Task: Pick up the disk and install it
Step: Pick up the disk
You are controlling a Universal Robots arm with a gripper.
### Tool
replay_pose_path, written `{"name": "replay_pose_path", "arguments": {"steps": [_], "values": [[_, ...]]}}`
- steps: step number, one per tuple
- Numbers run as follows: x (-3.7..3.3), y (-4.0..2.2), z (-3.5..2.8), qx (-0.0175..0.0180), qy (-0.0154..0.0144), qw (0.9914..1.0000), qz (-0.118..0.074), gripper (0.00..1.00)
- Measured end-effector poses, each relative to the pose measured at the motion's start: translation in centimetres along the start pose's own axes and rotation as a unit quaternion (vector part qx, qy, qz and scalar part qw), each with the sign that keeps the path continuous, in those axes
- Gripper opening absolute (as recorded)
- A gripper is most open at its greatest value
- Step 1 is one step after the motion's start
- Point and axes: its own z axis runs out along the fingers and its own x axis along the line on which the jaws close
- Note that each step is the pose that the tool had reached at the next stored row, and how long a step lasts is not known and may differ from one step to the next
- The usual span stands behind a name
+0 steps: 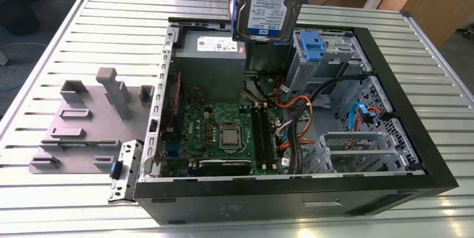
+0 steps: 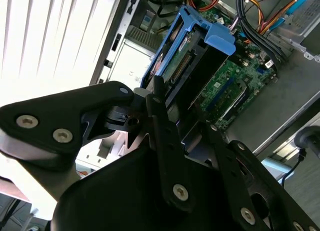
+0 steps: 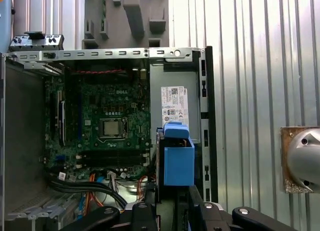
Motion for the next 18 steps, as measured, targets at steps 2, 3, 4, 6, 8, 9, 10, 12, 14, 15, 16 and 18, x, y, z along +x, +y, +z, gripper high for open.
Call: {"name": "replay_pose_path", "arguments": {"steps": [2, 3, 4, 6, 8, 9, 10, 12, 14, 15, 16, 18], "values": [[0.28, -0.01, 0.0, 0.0, 0.0, 1.0, 0.0, 0.35], [0.43, -0.01, -0.01, 0.0, 0.0, 1.0, 0.0, 0.35], [0.59, -0.02, -0.01, 0.0, 0.0, 1.0, 0.0, 0.35], [1.0, -0.04, -0.02, 0.0, 0.0001, 1.0, 0.0, 0.35], [1.47, -0.06, -0.03, 0.0, 0.0001, 1.0, 0.0, 0.35], [1.72, -0.07, -0.03, 0.0, 0.0, 1.0, 0.0, 0.35], [1.97, -0.08, -0.04, 0.0, 0.0, 1.0, 0.0, 0.35], [2.48, -0.1, -0.05, 0.0, 0.0001, 1.0, 0.0, 0.35], [3.05, -0.12, -0.06, 0.0, 0.0, 1.0, 0.0, 0.35], [3.31, -0.13, -0.07, 0.0, 0.0001, 1.0, 0.0, 0.35], [3.56, -0.14, -0.07, 0.0, 0.0001, 1.0, 0.0, 0.35], [4.06, -0.16, -0.08, 0.0, 0.0001, 1.0, 0.0, 0.35]]}}
